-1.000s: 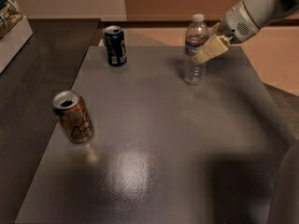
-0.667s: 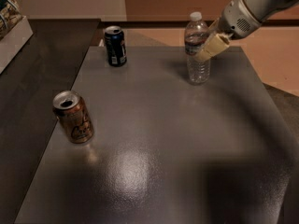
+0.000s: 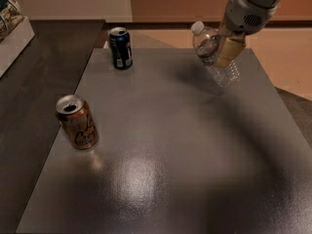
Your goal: Knock water bottle over
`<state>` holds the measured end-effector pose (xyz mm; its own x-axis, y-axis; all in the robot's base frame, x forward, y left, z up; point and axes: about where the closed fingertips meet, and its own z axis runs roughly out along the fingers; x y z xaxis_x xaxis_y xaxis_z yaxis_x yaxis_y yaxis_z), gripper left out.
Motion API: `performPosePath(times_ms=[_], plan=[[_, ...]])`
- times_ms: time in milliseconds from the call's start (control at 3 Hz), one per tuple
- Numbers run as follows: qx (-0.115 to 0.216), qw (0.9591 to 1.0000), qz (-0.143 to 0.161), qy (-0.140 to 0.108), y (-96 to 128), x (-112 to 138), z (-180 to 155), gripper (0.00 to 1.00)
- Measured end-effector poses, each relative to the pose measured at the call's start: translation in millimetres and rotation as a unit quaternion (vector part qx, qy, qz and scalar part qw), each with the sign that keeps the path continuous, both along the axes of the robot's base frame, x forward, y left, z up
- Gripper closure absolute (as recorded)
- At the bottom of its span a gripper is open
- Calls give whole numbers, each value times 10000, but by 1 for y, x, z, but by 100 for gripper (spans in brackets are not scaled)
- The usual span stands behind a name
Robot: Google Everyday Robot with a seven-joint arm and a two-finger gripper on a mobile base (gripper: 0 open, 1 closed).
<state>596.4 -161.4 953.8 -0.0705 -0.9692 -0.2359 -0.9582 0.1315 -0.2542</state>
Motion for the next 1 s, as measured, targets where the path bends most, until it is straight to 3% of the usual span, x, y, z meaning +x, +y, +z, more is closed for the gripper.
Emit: performPosePath(times_ms=[333,667,1000], plan=[[-1069,9937,335,18,-8,-20,1,100],[-2001,9772,706,64,-14,-36,-5,82],[-2564,9602,1093,180,-10,-47,-23,59]])
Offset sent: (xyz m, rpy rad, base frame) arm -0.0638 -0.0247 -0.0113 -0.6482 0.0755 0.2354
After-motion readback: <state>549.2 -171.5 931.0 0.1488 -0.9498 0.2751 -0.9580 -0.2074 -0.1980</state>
